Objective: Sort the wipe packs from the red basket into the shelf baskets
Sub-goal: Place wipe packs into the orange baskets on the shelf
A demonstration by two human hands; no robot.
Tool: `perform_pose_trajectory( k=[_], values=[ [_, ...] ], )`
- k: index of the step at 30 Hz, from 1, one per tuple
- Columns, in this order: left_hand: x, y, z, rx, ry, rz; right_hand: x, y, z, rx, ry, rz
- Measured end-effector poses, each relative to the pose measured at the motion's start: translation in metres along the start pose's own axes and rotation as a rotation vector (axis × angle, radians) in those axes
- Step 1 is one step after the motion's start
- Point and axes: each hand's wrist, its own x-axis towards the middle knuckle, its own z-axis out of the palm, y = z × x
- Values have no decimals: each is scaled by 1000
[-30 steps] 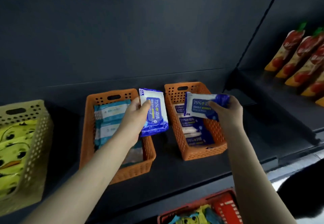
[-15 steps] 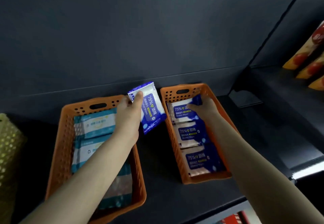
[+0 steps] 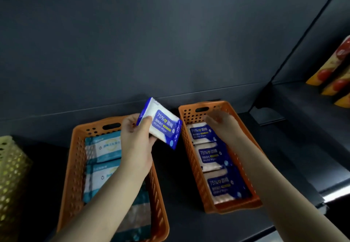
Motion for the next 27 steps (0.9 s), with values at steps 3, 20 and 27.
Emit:
perform_pose_trajectory(
  k=[3,20,27],
  values=[
    [-10,4,2,-109,-51,-9,-30,-22,0,465,-275,61],
    [-25,-56,20,515,-314,-427,-49,9,-63,-89,-171,16],
    [-16,-62,18,526,-330,-413,-26,26,-14,-258,-258,29]
  ],
)
